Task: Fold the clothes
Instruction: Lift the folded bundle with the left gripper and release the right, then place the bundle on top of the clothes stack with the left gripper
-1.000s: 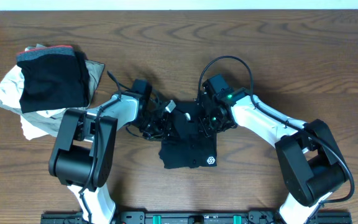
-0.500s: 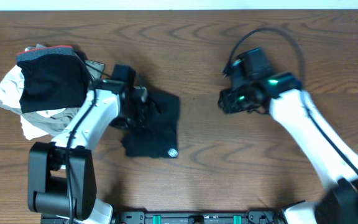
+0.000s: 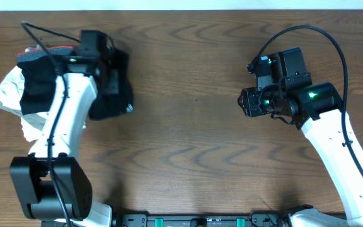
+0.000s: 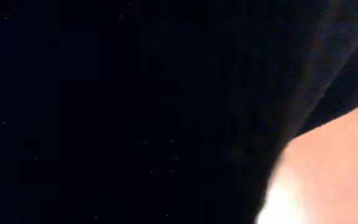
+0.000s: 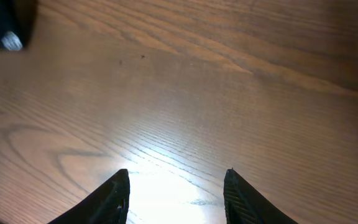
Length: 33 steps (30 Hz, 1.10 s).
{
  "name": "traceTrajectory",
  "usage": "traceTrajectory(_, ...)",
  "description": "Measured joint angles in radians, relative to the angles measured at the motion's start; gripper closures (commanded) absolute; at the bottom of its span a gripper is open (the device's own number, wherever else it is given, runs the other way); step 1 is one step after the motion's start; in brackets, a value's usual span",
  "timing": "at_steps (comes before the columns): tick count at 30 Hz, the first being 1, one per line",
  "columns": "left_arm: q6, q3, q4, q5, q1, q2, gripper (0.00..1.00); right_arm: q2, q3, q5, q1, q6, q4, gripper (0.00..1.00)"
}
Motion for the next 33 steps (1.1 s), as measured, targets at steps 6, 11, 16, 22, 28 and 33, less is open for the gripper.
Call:
traceTrajectory(6,0.018,0.016,0.085,-0.01,0.089,0.0,0.94,0.0,0.0,0.006,0.0,-0.006,-0.017,0.53)
traceTrajectory(11,0.022,0.016,0.174,-0.01,0.187,0.0,0.94,0.0,0.0,0.012,0.0,-0.01,-0.026,0.52)
traceTrajectory(16,0.016,0.016,0.241,0.02,0.285,0.0,0.94,0.0,0.0,0.016,0.0,-0.01,-0.034,0.52)
traceTrajectory(22,0.001,0.016,0.241,0.095,0.381,0.008,0.94,0.0,0.0,0.019,0.0,-0.01,-0.035,0.52)
traceTrajectory(28,-0.002,0.016,0.24,0.124,0.436,0.043,0.94,0.0,0.0,0.024,0.0,-0.01,-0.035,0.51)
traceTrajectory(33,-0.002,0.016,0.244,0.141,0.477,0.055,0.94,0.0,0.0,0.024,0.0,-0.01,-0.039,0.51)
